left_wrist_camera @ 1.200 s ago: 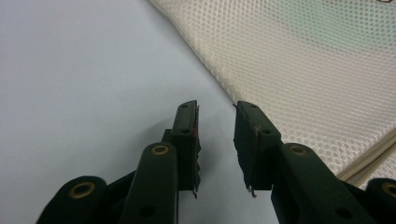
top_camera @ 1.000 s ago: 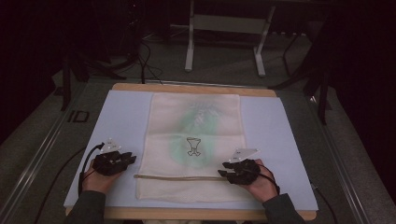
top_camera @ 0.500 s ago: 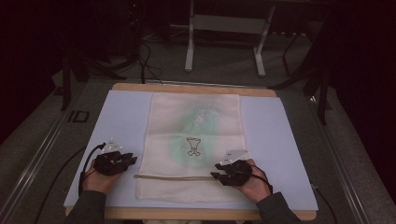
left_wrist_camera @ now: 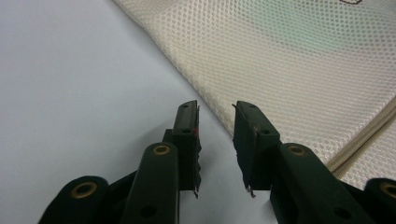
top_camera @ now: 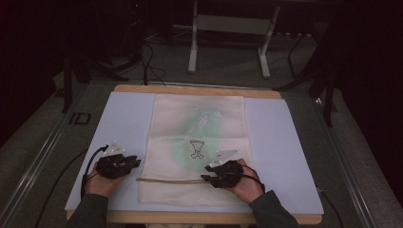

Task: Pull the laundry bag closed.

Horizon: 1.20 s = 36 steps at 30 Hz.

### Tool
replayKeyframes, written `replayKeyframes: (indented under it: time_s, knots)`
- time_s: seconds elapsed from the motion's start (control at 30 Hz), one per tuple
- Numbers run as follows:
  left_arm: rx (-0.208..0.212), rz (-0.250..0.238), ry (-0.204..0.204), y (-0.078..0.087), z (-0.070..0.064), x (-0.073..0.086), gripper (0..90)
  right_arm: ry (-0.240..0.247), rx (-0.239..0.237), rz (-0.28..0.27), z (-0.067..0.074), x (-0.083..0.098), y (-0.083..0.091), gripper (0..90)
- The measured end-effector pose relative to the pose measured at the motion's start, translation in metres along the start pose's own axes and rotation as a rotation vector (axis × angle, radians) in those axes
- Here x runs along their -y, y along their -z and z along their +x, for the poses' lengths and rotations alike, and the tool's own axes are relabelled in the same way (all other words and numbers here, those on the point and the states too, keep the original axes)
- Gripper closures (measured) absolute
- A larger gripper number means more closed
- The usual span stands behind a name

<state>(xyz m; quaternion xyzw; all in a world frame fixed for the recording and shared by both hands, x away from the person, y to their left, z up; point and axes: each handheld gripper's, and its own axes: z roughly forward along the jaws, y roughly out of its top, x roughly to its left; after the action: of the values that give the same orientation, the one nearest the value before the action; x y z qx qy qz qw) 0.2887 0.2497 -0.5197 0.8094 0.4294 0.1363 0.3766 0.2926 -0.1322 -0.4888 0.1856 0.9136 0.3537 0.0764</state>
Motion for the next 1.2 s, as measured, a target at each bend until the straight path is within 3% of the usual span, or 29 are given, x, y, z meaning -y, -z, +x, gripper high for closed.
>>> replayKeyframes:
  time_s: [0.43,0.77,0.97,1.2]
  knots:
    - [0.028,0.010,-0.015,-0.002,-0.003,-0.001,73.0,0.051,-0.044,-0.008,0.013,-0.021,-0.020,64.3]
    - [0.067,0.015,-0.038,-0.002,-0.006,-0.002,80.5,0.065,-0.071,-0.024,0.022,-0.034,-0.034,63.9]
    - [0.090,0.015,-0.046,-0.003,-0.005,-0.001,89.5,0.074,-0.093,-0.026,0.027,-0.039,-0.042,63.4]
    - [0.092,0.023,-0.043,-0.004,-0.005,-0.001,89.9,0.081,-0.107,-0.041,0.032,-0.045,-0.049,63.2]
